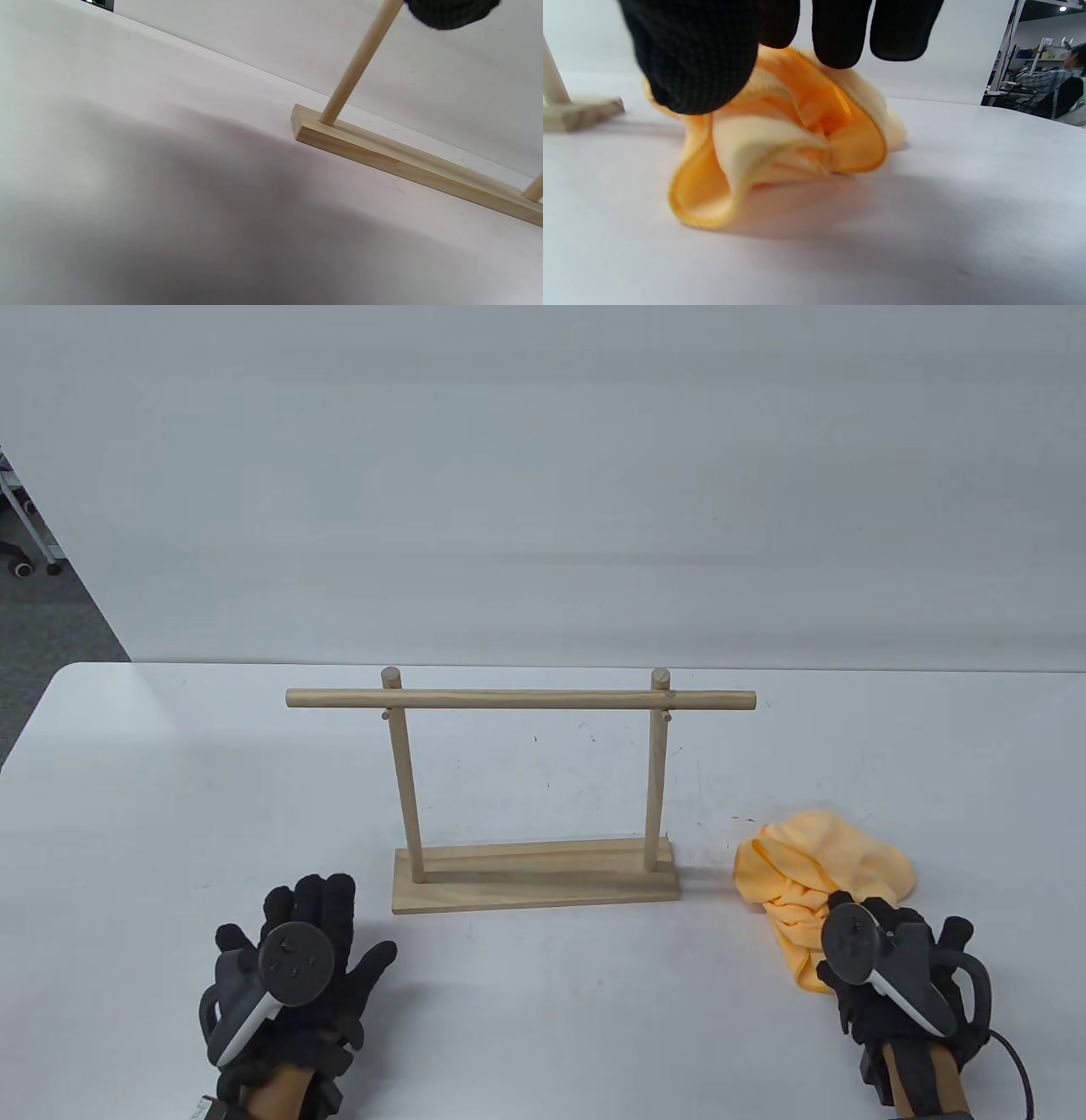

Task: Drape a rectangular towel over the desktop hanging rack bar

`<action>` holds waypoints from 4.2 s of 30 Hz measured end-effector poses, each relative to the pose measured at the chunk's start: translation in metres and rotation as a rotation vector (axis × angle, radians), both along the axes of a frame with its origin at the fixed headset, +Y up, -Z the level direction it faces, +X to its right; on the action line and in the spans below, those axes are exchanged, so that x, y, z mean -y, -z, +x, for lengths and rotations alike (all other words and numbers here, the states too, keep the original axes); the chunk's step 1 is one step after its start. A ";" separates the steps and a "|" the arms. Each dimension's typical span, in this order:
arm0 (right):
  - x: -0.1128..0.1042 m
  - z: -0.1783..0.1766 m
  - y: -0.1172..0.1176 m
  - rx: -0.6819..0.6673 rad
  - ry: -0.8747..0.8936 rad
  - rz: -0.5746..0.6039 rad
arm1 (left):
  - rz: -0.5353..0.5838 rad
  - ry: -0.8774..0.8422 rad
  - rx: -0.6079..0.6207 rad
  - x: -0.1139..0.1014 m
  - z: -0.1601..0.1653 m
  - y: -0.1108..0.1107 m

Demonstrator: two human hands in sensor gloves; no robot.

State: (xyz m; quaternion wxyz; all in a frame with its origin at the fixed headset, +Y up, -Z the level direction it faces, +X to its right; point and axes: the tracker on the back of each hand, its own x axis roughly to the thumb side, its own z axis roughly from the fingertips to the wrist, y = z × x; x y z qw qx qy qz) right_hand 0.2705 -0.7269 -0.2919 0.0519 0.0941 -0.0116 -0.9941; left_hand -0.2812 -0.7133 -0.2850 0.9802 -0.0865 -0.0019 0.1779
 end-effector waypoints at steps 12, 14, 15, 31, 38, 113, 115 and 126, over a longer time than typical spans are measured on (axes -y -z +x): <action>-0.031 -0.033 -0.004 -0.113 0.379 0.185 | -0.182 -0.226 0.215 0.000 0.084 0.003; -0.037 -0.042 -0.009 -0.153 0.503 0.184 | -0.246 -0.270 0.281 0.004 0.104 0.003; -0.038 -0.048 -0.010 -0.182 0.565 0.174 | -0.286 -0.275 0.321 0.006 0.114 0.003; -0.044 -0.162 -0.020 -0.488 0.886 0.030 | -0.276 -0.603 0.375 0.027 0.143 -0.011; -0.050 -0.136 -0.025 -0.344 0.702 0.273 | -0.142 -0.597 0.168 0.013 0.084 -0.004; -0.281 -0.089 0.005 -0.373 0.843 1.049 | 0.716 -0.496 0.010 -0.258 -0.017 0.011; -0.290 -0.093 0.013 -0.353 0.796 1.054 | 0.725 -0.471 -0.035 -0.270 -0.013 0.021; -0.279 -0.086 0.064 -0.109 0.686 0.805 | 0.383 -0.636 -0.034 -0.252 -0.011 0.085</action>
